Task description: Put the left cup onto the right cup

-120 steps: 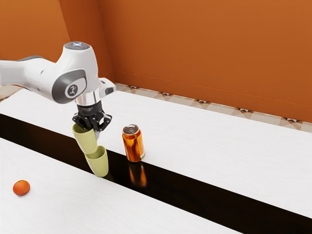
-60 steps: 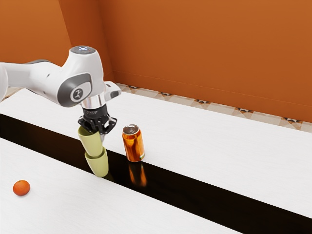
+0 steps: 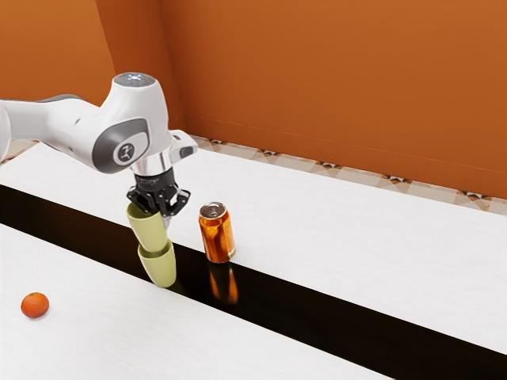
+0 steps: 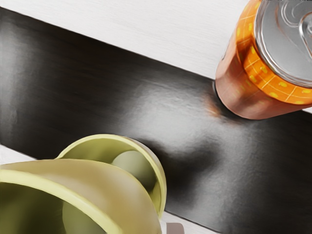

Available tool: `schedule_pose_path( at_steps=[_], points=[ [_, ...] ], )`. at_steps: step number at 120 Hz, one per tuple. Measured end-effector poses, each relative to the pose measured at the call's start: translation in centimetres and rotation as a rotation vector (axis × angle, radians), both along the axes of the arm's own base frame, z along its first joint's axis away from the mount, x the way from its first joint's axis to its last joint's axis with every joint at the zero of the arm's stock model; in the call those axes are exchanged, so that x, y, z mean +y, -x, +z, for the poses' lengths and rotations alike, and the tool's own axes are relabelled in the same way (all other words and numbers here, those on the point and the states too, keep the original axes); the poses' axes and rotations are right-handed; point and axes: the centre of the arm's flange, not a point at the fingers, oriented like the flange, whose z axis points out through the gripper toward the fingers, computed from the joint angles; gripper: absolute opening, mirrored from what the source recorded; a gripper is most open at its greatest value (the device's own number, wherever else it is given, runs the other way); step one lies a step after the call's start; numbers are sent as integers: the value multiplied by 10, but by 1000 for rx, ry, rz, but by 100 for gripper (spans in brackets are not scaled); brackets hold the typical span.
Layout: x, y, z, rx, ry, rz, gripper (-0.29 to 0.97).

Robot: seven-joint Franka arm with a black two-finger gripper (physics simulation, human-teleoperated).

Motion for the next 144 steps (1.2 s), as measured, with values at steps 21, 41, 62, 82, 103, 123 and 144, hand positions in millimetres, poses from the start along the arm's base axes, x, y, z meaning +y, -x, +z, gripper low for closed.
schedule_pose_path(
  at_steps=[21,41,62,82,103,123,144],
  points=[
    [14,-4,-10,13,3,22,-10],
    [28,-6,-15,15,5,45,-10],
    [40,-6,-16,11,4,65,-10],
    [45,-7,-15,8,4,72,-10],
    [41,-8,-12,2,4,64,-10],
    [31,-9,-12,2,4,46,-10],
    [19,-10,-18,9,5,22,-10]
  ],
)
